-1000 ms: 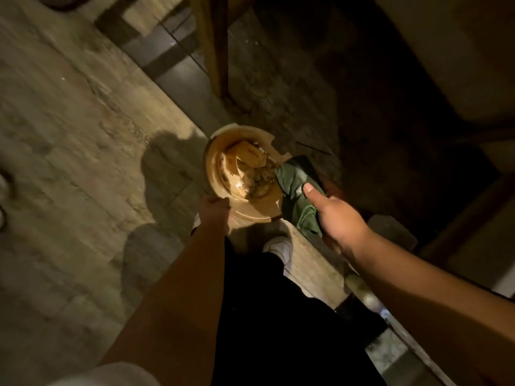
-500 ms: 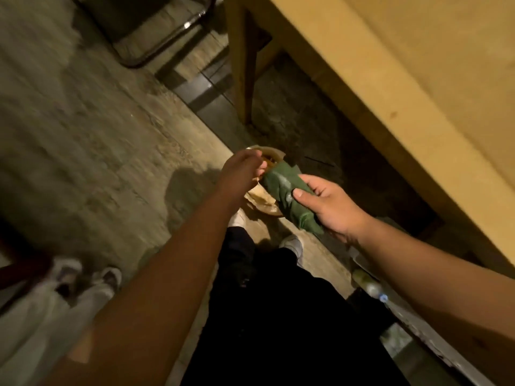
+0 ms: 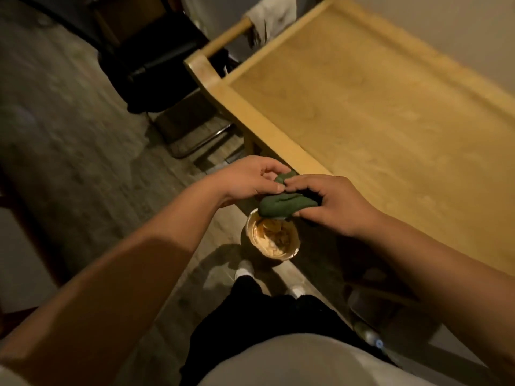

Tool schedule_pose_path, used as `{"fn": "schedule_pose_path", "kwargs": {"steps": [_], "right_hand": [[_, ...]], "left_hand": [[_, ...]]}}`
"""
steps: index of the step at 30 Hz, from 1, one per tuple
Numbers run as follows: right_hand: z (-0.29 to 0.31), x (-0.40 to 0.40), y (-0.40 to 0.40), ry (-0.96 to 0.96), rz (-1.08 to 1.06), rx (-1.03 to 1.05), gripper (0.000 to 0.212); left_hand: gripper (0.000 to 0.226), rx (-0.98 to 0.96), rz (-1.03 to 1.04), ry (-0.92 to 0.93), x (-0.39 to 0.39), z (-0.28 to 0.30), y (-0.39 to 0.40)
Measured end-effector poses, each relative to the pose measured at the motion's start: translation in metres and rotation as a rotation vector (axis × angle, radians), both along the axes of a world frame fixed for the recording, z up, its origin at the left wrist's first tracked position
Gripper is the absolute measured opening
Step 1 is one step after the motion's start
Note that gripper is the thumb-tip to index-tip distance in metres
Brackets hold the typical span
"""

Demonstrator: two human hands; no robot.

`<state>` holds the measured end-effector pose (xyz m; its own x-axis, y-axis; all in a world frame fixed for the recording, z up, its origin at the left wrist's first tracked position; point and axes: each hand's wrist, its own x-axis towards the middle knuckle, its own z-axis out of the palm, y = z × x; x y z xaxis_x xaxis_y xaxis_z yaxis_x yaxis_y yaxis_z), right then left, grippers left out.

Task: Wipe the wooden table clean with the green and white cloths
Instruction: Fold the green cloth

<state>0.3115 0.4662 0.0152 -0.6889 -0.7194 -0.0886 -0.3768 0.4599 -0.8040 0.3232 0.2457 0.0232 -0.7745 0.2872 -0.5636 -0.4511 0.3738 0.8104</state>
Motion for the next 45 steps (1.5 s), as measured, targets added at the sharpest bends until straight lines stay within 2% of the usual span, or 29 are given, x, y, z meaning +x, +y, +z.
{"fn": "schedule_pose_path", "kwargs": {"steps": [3, 5, 9, 12, 15, 17, 20, 22, 25, 30, 33, 38, 45], "right_hand": [[0.018, -0.001, 0.003, 0.238, 0.021, 0.029, 0.060], [0.026, 0.001, 0.003, 0.279, -0.020, 0.031, 0.071], [0.042, 0.001, 0.002, 0.188, -0.156, 0.036, 0.093], [0.056, -0.005, -0.007, 0.049, -0.102, 0.001, 0.073], [0.072, -0.014, -0.024, 0.001, -0.055, 0.043, 0.035], [0.081, -0.019, -0.041, 0.071, -0.016, 0.118, 0.017], [0.090, -0.024, -0.070, 0.213, -0.010, 0.093, 0.014], [0.096, -0.027, -0.089, 0.188, -0.028, 0.056, 0.017], [0.103, -0.030, -0.122, 0.104, -0.053, 0.027, 0.018], [0.108, -0.040, -0.177, 0.132, -0.015, 0.067, 0.019], [0.107, -0.049, -0.205, 0.089, -0.086, 0.079, 0.030], [0.095, -0.059, -0.241, 0.025, -0.221, 0.029, 0.035], [0.080, -0.084, -0.266, 0.009, -0.332, -0.025, 0.040]], "left_hand": [[0.042, -0.097, 0.005, 0.173, 0.005, 0.035, 0.012], [0.043, -0.117, 0.028, 0.242, 0.007, 0.053, 0.016], [0.044, -0.228, -0.019, 0.408, 0.016, 0.080, 0.024], [0.046, -0.296, -0.057, 0.526, 0.020, 0.089, 0.020], [0.052, -0.246, -0.041, 0.546, 0.021, 0.095, 0.005], [0.055, -0.152, 0.022, 0.548, 0.022, 0.092, -0.010], [0.052, 0.135, 0.229, 0.496, 0.026, 0.076, -0.040], [0.056, 0.223, 0.262, 0.444, 0.029, 0.059, -0.062], [0.055, 0.108, 0.157, 0.405, 0.031, 0.033, -0.090], [0.040, -0.148, 0.184, 0.444, 0.012, -0.004, -0.150], [0.048, -0.264, 0.162, 0.437, -0.002, -0.006, -0.199], [0.044, -0.303, 0.078, 0.491, -0.026, 0.008, -0.261], [0.044, -0.335, -0.012, 0.511, -0.064, 0.015, -0.299]]}}
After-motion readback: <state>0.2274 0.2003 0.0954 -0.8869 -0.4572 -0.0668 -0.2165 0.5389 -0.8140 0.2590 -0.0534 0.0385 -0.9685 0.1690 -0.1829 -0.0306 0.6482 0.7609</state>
